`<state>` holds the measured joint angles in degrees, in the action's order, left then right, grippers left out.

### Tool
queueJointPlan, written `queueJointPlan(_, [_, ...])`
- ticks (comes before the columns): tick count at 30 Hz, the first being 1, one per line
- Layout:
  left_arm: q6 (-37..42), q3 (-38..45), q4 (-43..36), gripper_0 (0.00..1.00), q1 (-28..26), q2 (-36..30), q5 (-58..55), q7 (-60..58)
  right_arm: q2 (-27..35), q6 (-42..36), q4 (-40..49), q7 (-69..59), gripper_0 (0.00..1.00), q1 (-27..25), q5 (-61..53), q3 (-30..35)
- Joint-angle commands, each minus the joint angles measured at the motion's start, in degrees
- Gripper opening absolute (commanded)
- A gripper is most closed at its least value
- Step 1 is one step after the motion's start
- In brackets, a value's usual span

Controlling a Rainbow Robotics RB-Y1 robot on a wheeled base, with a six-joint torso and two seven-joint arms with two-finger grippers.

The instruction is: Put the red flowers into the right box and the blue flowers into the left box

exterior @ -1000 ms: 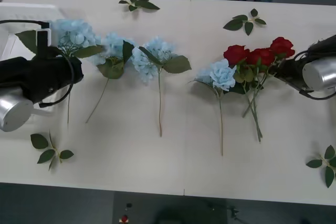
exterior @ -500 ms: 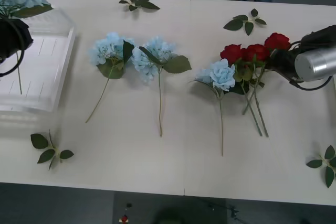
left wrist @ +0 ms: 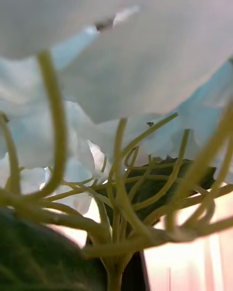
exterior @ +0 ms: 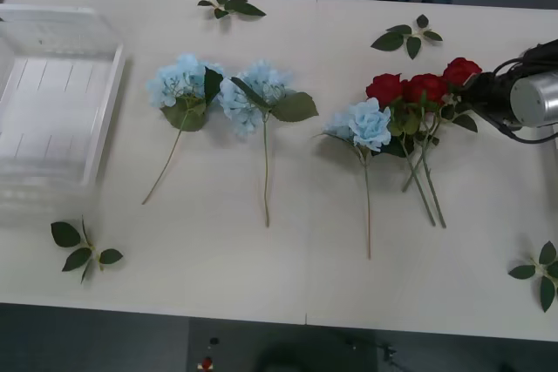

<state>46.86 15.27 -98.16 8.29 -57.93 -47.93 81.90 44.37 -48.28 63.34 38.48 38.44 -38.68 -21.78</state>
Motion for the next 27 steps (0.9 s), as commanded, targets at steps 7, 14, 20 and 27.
queueJointPlan(7, [-4.14, 1.52, 4.82, 1.0, -0.2, -1.05, -6.12, 7.74, -4.73, 2.76, 1.35, 4.15, 1.0, 1.38, 4.75, 0.86])
queueJointPlan(14, [4.73, -0.59, -3.17, 1.0, -0.11, -0.96, -8.15, 8.62, -7.54, 2.76, 0.73, 3.8, 1.0, 1.38, 7.92, 0.86])
queueJointPlan(20, [14.58, -6.22, -12.93, 1.0, 2.26, 0.88, -8.67, 9.06, -8.51, 3.9, -2.78, 4.15, 1.0, 1.38, 11.43, 0.86])
queueJointPlan(27, [20.64, -12.37, -16.97, 1.0, 5.95, 6.25, -6.92, 9.15, -8.69, 5.92, -5.15, 4.59, 1.0, 1.38, 11.87, 0.86])
